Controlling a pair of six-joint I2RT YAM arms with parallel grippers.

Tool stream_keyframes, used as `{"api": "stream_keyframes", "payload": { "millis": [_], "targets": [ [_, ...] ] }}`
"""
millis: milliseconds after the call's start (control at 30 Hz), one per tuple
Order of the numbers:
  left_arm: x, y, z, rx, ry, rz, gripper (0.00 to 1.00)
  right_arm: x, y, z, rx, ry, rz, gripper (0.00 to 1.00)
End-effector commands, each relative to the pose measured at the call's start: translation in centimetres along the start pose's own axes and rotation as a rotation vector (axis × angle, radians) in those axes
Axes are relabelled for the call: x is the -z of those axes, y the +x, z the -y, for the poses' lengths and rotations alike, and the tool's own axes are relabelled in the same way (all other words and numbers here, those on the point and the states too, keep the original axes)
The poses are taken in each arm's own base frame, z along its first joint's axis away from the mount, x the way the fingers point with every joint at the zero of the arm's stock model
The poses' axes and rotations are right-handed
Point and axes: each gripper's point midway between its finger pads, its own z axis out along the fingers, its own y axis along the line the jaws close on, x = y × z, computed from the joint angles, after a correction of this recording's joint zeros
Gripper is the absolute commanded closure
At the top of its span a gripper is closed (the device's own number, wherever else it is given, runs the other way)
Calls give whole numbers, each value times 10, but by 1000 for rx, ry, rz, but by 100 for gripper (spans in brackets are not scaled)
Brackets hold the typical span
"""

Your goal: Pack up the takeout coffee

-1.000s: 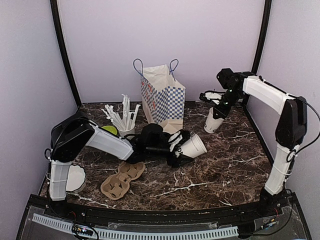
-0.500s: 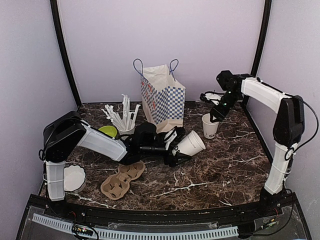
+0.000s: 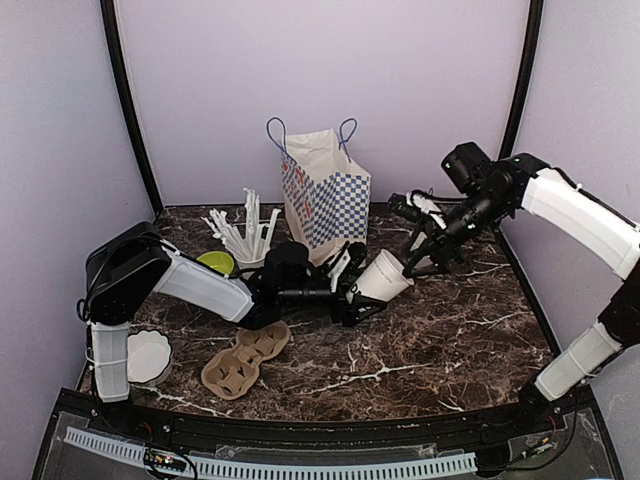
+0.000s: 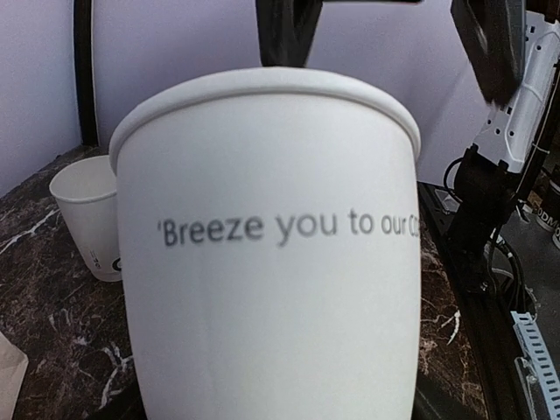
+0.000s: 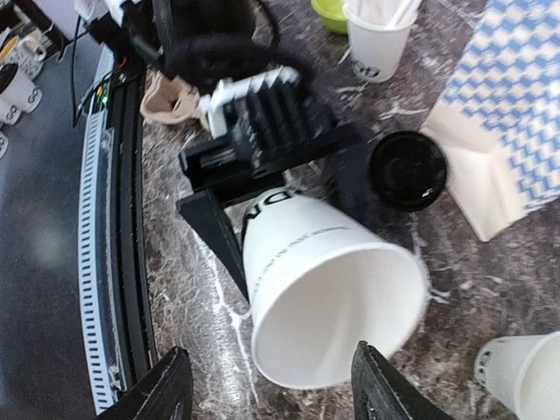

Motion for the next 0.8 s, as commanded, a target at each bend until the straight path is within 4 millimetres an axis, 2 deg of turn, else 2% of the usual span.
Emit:
{"api": "stream_keyframes", "payload": {
  "millis": [0,100,233,333,433,533,667,700,733,767],
  "targets": [
    [4,-51,5,-13,12,124,23,-33,21,-11,-8,-91,-89,40],
    [4,-52,6,-9,16,126,23,-40,19,-16,7,-109,-105,51],
    [4,-51,5,-3,9,120,23,-38,10,-17,24,-107,-94,82],
    [5,-47,1,1,-12,109,20,-32,4,-15,39,-79,-87,98],
    [10,-40,-6,-2,-65,89,13,-28,9,-9,49,-27,-114,100],
    [22,-37,-10,-14,-130,40,11,-23,32,5,59,81,-228,100],
    [48,-17,-30,18,-301,-123,14,-19,70,15,99,197,-391,100],
    [52,-18,-37,8,-343,-148,16,-21,79,15,108,208,-429,100],
    [60,-6,-41,18,-363,-223,17,-23,86,14,119,214,-459,100],
    [63,-10,-47,20,-397,-239,19,-27,92,12,127,216,-485,100]
  ]
}}
